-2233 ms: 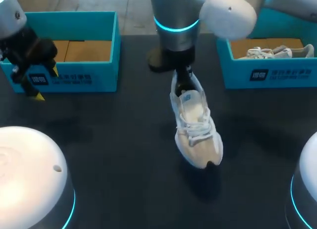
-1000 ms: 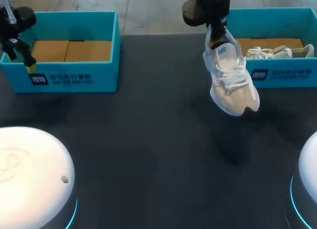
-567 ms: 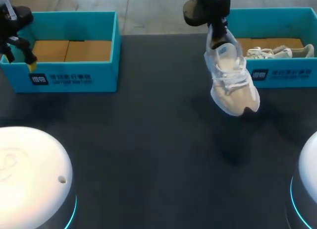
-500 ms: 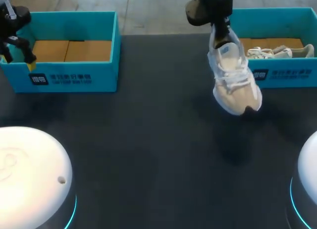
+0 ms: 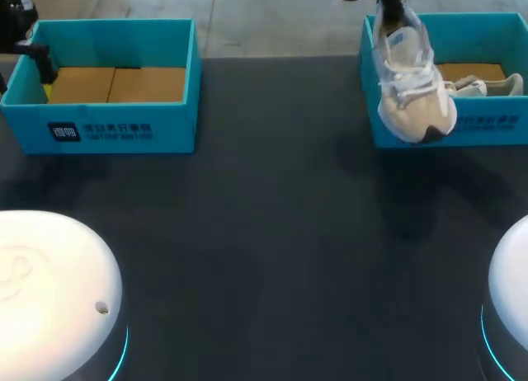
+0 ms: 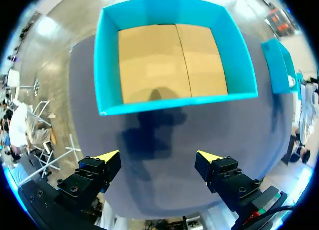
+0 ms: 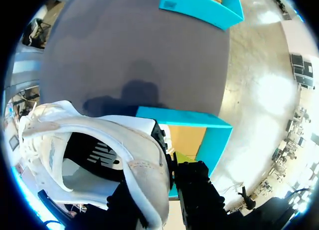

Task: Take the shoe out of the shoebox, open the shoe tongue, remove and reinsert the insole, then place the shoe into the shoebox

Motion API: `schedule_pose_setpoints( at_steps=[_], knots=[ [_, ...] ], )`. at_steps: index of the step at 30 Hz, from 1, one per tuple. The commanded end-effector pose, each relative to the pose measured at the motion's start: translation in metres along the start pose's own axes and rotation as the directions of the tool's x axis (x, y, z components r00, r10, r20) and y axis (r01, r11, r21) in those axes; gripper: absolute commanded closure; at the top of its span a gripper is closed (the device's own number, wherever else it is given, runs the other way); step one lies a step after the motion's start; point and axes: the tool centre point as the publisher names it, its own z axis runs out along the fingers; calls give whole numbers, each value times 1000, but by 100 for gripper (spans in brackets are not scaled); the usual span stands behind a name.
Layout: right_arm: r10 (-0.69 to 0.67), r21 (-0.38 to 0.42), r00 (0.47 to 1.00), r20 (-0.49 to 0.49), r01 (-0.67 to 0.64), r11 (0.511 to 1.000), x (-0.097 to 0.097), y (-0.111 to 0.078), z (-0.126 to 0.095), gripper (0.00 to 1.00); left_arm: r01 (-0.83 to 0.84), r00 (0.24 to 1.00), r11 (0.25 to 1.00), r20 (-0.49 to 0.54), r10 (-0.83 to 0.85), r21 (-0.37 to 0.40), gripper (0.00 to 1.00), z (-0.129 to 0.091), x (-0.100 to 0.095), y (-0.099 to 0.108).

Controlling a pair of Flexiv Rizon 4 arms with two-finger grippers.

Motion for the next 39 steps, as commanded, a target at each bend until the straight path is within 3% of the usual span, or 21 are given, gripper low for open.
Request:
schedule_pose_setpoints(
  at_steps=[1, 11, 27, 31, 35, 39],
  knots=[
    [6, -8, 1000, -22, -7, 1000, -15, -14, 0, 100, 1, 1000, 997, 3, -1, 74, 0, -4, 3, 14],
    [32, -42, 999, -8, -32, 999, -50, -54, 3, 100, 4, 1000, 995, -8, -3, 104, 0, -8, 4, 12],
    [32, -42, 999, -8, -32, 999, -50, -54, 3, 100, 4, 1000, 995, -8, -3, 104, 0, -8, 4, 12],
    [64, -107, 998, -11, -65, 992, -59, -84, 22, 100, 4, 1000, 995, -8, -3, 104, 0, -8, 4, 12],
    [83, -92, 996, -24, -85, 992, -69, -119, 43, 100, 4, 1000, 995, -8, -3, 104, 0, -8, 4, 12],
    [70, -70, 997, -33, -72, 995, -82, -141, 61, 100, 4, 1000, 995, -8, -3, 104, 0, -8, 4, 12]
  ],
)
